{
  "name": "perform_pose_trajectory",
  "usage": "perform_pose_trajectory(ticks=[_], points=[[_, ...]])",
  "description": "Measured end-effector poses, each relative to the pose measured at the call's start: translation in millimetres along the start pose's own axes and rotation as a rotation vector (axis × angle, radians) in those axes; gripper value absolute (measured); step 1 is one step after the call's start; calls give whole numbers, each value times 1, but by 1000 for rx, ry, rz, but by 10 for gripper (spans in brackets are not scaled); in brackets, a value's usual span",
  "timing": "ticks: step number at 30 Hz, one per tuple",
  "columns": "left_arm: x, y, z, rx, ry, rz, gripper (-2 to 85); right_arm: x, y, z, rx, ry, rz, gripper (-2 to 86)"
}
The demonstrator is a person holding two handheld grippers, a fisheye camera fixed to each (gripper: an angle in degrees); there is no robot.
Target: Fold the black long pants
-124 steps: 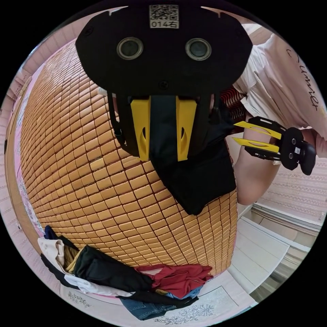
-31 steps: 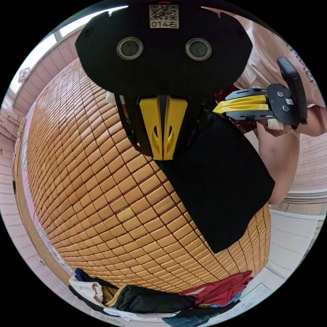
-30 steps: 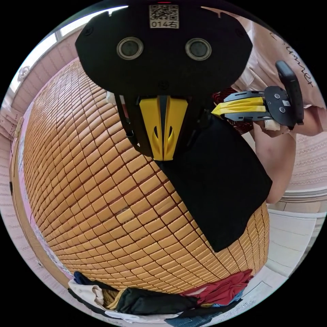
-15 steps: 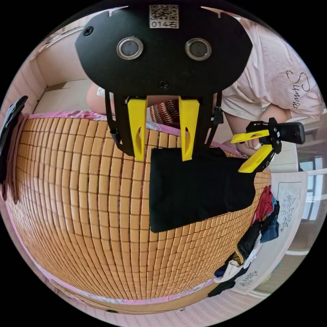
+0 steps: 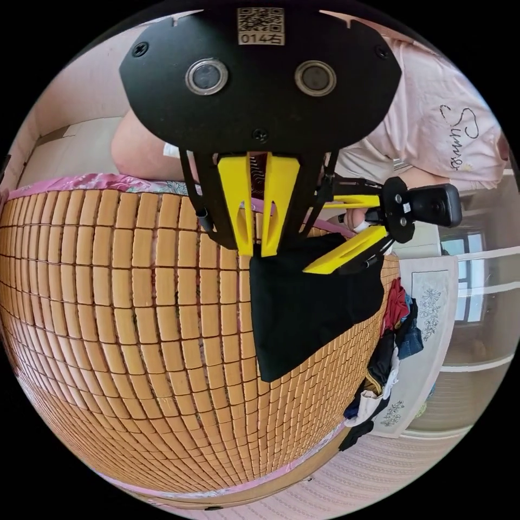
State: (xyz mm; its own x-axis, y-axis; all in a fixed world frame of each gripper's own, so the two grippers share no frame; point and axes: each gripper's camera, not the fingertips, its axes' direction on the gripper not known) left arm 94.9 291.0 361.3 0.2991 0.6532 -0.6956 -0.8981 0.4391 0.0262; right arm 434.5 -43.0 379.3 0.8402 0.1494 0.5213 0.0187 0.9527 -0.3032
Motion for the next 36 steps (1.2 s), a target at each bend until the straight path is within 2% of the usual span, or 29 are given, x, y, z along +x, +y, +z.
perform_pose_trajectory(ticks=[3, 7, 9, 13, 14, 16, 18, 20, 23, 26, 30, 32, 36], points=[[1, -9, 5, -24, -37, -31, 138, -1, 15, -39, 49, -75, -54, 22], [11, -16, -13, 14, -125, -30, 31, -1, 38, -86, 75, -190, -123, 22], [16, -16, -19, 1, -120, -26, 23, 17, 48, -104, 133, -236, -93, 29], [23, -7, -38, 39, -55, -25, 16, 94, 62, -106, 198, -349, 256, 142], [27, -4, -43, 43, -52, -10, 17, 104, 66, -101, 212, -451, 288, 178], [32, 1, -51, 54, -44, 10, 18, 110, 68, -92, 204, -514, 324, 179], [34, 6, -59, 68, -19, 14, 20, 114, 73, -92, 209, -456, 366, 170], [34, 8, -67, 75, 16, 7, 20, 121, 86, -99, 197, -399, 395, 85], [36, 4, -74, 117, 51, 33, 19, 131, 108, -120, 279, -541, 358, 30], [35, -8, -81, 176, 101, 46, 18, 140, 131, -151, 370, -632, 340, 20], [25, -24, -92, 294, 196, -8, 18, 135, 156, -199, 488, -650, 279, 14], [16, -27, -103, 364, 198, -39, 20, 116, 165, -230, 551, -605, 201, 12], [-10, -11, -125, 384, 152, -142, 24, 60, 159, -250, 544, -505, 23, 13]])
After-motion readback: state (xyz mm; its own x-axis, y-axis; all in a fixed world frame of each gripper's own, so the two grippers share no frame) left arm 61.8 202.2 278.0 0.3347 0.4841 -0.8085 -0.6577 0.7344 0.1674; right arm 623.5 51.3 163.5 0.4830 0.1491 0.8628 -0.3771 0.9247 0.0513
